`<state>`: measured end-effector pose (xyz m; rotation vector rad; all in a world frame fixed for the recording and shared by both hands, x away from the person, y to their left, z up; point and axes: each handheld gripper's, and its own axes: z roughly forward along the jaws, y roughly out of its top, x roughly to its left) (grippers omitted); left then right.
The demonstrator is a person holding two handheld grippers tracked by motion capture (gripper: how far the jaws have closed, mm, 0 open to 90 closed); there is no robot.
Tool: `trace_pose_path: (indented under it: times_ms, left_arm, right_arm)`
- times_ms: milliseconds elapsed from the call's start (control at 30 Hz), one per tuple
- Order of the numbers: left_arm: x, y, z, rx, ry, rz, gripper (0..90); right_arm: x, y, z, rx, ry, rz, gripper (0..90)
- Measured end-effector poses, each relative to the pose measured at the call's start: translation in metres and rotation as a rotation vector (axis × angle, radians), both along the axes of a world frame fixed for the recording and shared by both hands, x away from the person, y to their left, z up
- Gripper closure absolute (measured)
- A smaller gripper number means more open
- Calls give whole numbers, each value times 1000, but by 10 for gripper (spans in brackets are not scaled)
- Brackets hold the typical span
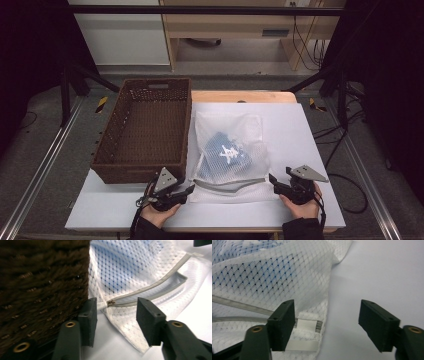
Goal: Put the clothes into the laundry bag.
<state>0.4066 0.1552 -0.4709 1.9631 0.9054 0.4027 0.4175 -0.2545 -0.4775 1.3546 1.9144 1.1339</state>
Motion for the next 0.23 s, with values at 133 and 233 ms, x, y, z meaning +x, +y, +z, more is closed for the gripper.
trace_pose_path:
  times_ms: [133, 233]
  left_arm:
    - [-3, 0, 2, 2, -3, -27, 450]
    - [-4, -1, 1, 9, 4, -51, 424]
  right_arm:
    - [0, -5, 1, 15, 4, -13, 213]
    - [0, -10, 2, 20, 5, -29, 193]
